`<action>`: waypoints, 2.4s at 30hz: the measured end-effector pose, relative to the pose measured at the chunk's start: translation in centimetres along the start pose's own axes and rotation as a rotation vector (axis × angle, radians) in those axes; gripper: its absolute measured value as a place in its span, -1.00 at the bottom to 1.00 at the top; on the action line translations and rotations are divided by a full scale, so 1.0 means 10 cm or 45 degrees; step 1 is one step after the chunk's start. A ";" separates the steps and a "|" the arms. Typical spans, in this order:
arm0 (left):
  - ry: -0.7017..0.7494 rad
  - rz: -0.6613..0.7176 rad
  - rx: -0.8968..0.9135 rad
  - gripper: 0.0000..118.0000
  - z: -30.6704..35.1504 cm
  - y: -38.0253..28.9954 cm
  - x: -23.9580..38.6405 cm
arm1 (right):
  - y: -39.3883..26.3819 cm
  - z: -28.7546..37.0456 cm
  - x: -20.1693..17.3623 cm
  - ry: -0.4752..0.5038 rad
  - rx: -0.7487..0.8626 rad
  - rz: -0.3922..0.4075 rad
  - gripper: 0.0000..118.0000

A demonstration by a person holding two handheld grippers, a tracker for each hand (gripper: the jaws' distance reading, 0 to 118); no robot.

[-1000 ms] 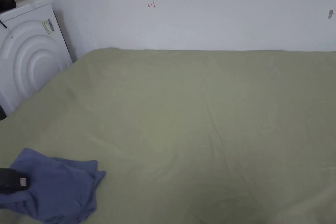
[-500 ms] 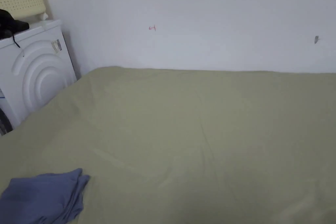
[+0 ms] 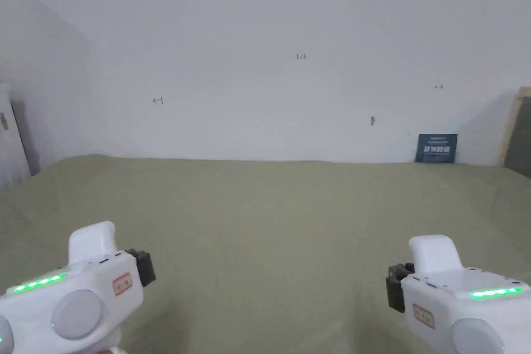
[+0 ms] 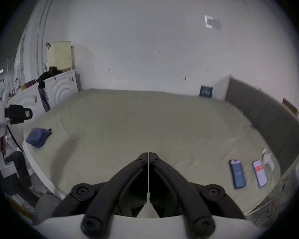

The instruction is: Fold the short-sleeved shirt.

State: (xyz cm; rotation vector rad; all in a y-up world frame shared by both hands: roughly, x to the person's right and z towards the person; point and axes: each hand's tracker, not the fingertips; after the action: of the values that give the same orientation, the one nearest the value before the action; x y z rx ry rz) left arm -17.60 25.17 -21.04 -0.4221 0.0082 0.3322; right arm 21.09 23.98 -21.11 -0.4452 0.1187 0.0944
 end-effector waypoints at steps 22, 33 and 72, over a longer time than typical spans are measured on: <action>0.035 -0.344 0.300 1.00 0.49 -0.19 0.82 | -0.15 0.37 -0.01 -0.205 0.389 -0.028 1.00; 0.033 -0.338 0.302 1.00 0.31 -0.19 0.74 | -0.04 0.46 -0.08 -0.279 0.422 -0.012 1.00; -0.033 -0.463 0.309 1.00 0.34 -0.12 0.84 | 0.06 0.43 -0.07 -0.283 0.437 -0.052 1.00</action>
State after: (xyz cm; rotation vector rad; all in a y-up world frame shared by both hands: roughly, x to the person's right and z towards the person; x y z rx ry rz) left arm -9.43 28.14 -18.10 -0.1726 -0.0529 -0.0230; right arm 20.75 26.38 -17.45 -0.0928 -0.0928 0.0813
